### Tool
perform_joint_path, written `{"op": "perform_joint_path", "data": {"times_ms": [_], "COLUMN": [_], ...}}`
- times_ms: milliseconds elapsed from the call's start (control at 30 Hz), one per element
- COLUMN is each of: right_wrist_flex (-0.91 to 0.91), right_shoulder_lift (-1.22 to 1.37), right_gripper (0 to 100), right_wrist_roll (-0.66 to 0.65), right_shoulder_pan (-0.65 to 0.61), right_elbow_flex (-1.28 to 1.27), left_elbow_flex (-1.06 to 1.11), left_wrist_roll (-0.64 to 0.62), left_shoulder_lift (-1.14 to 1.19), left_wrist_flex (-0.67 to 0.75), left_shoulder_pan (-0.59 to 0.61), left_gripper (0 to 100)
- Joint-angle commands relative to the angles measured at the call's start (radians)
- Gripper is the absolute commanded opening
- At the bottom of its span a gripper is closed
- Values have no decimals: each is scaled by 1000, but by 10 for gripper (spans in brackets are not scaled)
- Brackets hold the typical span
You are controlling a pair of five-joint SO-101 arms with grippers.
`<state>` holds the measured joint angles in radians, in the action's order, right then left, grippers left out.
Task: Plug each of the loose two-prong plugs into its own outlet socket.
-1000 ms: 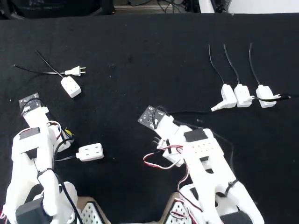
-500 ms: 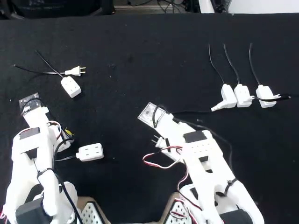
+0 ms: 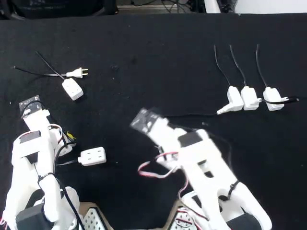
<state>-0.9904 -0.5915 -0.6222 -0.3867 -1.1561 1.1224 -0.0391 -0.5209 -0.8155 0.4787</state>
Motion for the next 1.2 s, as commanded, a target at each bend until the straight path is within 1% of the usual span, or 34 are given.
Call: {"op": "perform_joint_path", "data": {"times_ms": [0,67,233,333,400,433,533,600,700,767,933,1067,1167], "right_wrist_flex": [166,201,157,161,161,155,120,86,29,3,-58,-213,-284], "right_shoulder_lift": [2,5,5,-2,-2,-2,-4,-4,-4,-4,-4,-2,-2], "right_gripper": [187,184,116,93,48,15,15,11,14,15,16,16,16], "right_wrist_roll": [11,-28,-158,-207,-215,-213,-207,-146,-5,38,40,40,40], "right_shoulder_pan": [-77,-74,-58,15,68,91,129,130,130,130,129,129,130], "right_elbow_flex": [-68,-79,-79,-71,-47,-30,2,22,53,65,85,159,202], "left_elbow_flex": [-7,-5,-7,-7,-7,-7,-7,-7,-8,-8,-8,-8,-8], "left_wrist_roll": [-9,-8,-8,-8,-8,-8,-9,-9,-9,-9,-9,-9,-9], "left_shoulder_lift": [-23,-23,-23,-23,-23,-23,-23,-23,-23,-23,-23,-23,-23], "left_wrist_flex": [11,11,9,9,9,9,11,11,11,11,12,12,12], "left_shoulder_pan": [-2,-2,-2,-2,-2,-2,-2,-2,-2,-2,-2,-2,-2], "left_gripper": [230,230,230,230,230,230,230,230,230,230,230,230,230]}}
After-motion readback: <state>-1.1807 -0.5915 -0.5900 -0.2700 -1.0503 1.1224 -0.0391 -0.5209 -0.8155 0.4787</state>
